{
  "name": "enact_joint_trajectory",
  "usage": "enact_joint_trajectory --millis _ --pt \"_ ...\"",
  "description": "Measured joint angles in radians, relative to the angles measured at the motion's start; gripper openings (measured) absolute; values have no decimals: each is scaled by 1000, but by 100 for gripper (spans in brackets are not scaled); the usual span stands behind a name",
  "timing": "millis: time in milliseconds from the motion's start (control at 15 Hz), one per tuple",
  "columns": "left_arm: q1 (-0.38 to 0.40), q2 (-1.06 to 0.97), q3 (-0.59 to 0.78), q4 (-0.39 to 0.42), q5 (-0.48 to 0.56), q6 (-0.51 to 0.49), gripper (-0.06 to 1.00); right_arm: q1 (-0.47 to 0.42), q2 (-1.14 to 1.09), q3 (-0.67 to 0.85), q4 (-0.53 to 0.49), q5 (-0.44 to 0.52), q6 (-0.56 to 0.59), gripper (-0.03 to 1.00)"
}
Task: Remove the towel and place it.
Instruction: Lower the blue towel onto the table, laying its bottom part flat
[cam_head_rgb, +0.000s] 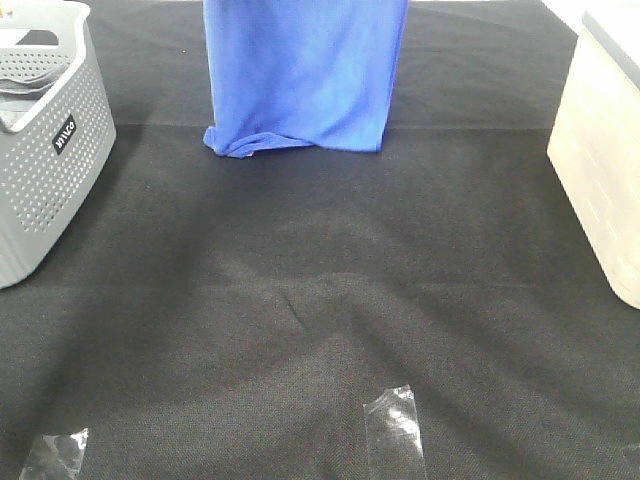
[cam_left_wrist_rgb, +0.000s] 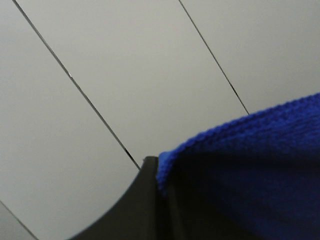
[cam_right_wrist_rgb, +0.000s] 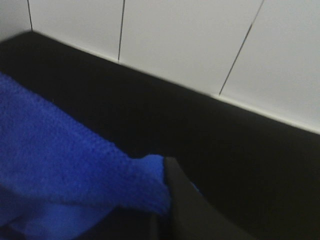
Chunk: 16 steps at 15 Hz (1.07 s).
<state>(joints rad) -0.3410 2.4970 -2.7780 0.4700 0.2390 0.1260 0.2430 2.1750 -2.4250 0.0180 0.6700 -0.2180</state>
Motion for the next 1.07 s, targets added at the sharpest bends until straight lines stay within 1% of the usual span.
enact_joint_trajectory --millis 67,133,200,333,400,467,533,667,800,933,1000,1067 --pt "-23 -4 0 -36 133 6 0 -18 -9 0 0 95 6 0" --pt "-59 -23 0 -106 358 71 0 -34 -42 0 -2 242 10 0" --pt "-76 -46 0 -146 515 114 0 -34 -68 0 2 325 10 0" --pt "-97 -105 0 -203 771 156 0 -34 -119 -1 44 472 10 0" --pt "-98 -137 0 -211 871 156 0 -34 -140 -1 62 523 10 0" --pt "-98 -170 0 -210 938 151 0 -34 -155 -1 86 542 10 0" --pt "-98 -198 0 -201 965 130 0 -34 -166 -1 116 547 10 0" --pt "-98 -256 0 -182 972 61 0 -34 -187 -1 183 549 10 0" --pt "-98 -317 10 -180 973 9 0 -32 -208 -1 234 549 10 0" --pt "-98 -391 117 -194 973 -24 0 -30 -237 10 243 549 29 0" --pt "-98 -444 215 -201 973 -39 0 -29 -270 48 248 549 34 0" --pt "-98 -505 316 -212 973 -56 0 -28 -309 119 256 549 35 0"
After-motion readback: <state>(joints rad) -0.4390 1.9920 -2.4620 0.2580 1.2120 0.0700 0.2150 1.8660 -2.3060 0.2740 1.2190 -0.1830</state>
